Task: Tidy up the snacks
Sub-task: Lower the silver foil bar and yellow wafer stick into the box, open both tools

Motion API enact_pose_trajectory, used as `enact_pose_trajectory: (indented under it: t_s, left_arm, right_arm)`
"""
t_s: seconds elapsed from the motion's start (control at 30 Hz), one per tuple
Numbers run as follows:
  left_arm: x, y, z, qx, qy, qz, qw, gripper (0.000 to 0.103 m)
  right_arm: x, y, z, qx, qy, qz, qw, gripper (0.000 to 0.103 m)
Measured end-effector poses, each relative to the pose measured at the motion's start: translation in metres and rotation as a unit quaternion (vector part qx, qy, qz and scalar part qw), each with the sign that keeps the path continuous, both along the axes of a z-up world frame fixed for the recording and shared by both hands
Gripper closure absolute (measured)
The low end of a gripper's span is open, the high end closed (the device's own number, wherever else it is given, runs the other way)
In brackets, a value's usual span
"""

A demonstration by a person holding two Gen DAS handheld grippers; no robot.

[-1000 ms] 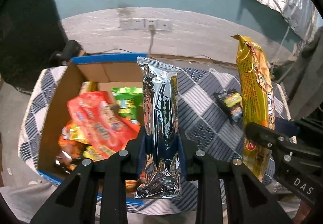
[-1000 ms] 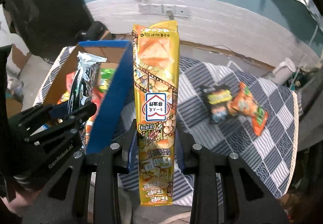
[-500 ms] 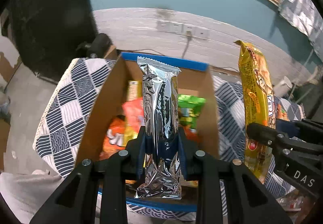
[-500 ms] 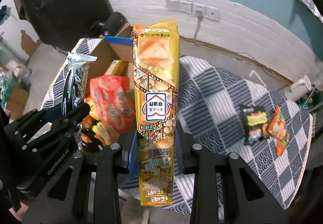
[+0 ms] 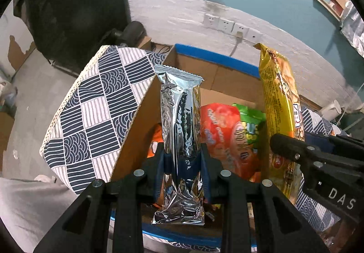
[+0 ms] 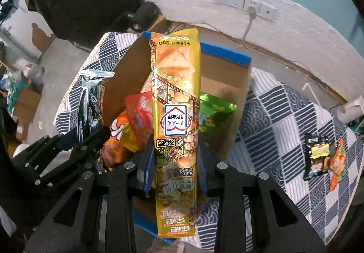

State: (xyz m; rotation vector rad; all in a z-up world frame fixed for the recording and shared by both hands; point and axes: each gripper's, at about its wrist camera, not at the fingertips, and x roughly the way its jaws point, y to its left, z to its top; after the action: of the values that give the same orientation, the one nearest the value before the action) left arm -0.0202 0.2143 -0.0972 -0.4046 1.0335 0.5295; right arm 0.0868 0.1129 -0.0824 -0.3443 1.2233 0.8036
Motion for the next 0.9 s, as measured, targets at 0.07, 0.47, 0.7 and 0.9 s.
enact_pose_trajectory:
  t_s: [0.07, 0.47, 0.7, 0.9]
  left_arm:
    - [-0.001, 0.002, -0.002, -0.003, 0.0, 0.003, 1.0, 0.075]
    - [-0.001, 0.003, 0.0, 0.027, 0.016, 0.018, 0.9994, 0.048]
    - [0.003, -0.008, 0.006, 0.025, 0.017, 0.011, 0.9995, 0.03]
    - [0.011, -0.033, 0.012, 0.025, 0.012, -0.016, 0.9995, 0.029]
  right_arm:
    - [0.001, 0.004, -0.004, 0.001, 0.01, 0.001, 1.0, 0.072]
    - [0.009, -0.003, 0.001, 0.018, 0.019, -0.013, 1.0, 0.059]
    - [0.011, -0.029, 0.007, 0.01, -0.002, -0.028, 1.0, 0.051]
    - [0.011, -0.062, 0.014, 0.007, -0.017, -0.041, 0.999, 0.05]
